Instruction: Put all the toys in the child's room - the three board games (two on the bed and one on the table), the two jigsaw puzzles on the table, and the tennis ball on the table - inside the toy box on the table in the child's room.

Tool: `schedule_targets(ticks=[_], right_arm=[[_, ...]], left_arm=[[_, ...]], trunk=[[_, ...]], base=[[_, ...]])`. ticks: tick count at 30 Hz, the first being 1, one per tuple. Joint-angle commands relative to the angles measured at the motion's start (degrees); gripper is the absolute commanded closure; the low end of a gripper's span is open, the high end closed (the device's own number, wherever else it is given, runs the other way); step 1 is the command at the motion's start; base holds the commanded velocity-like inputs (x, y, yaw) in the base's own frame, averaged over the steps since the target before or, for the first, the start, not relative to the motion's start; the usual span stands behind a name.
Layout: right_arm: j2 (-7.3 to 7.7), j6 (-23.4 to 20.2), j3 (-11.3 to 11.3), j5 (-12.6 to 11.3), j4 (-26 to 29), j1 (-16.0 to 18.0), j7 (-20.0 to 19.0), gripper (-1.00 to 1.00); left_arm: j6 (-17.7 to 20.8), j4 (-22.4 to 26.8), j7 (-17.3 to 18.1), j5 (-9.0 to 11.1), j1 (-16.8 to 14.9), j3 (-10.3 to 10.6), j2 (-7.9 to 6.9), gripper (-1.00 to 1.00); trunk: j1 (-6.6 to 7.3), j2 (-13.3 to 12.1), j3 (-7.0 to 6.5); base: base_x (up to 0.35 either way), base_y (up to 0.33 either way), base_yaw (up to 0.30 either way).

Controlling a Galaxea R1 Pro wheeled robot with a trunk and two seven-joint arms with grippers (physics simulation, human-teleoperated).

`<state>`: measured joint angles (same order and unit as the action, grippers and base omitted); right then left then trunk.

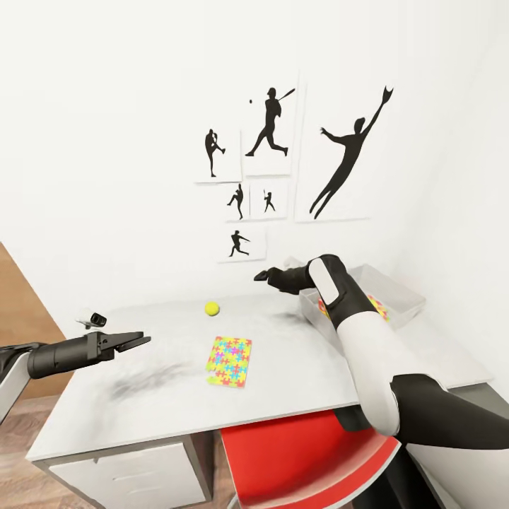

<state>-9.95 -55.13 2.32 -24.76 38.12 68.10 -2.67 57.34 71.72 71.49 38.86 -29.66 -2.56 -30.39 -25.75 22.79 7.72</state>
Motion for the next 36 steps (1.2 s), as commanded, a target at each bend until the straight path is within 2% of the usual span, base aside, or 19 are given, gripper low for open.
schedule_targets(ticks=[1, 16, 26, 36], right_arm=[[-0.05, -0.26, 0.24, 0.27, 0.02, 0.01, -0.29, -1.00], [-0.05, -0.20, 0.29, 0.55, 0.20, -0.95, -0.26, -1.00], [-0.05, -0.07, 0.18, 0.83, 0.11, -0.95, -0.17, -1.00], [-0.05, -0.06, 0.28, 0.68, 0.07, -0.95, -0.23, -1.00]], left_arm=[[0.40, 0.00, 0.05, 0.16, -0.05, 0.02, -0.02, -1.00], [0.40, -0.06, 0.02, 0.16, -0.05, -0.06, -0.02, -1.00], [0.28, -2.58, -0.03, 0.02, -0.12, -0.15, -0.02, -1.00], [0.23, -3.06, -0.03, -0.08, -0.14, -0.16, -0.02, -1.00]], trunk=[[-0.04, 0.13, 0.13], [-0.04, 0.13, 0.13], [-0.04, 0.13, 0.13], [-0.04, 0.13, -0.17]], base=[[0.000, 0.000, 0.002], [0.000, 0.005, 0.010], [0.000, 0.158, 0.258], [0.023, -0.026, 0.210]])
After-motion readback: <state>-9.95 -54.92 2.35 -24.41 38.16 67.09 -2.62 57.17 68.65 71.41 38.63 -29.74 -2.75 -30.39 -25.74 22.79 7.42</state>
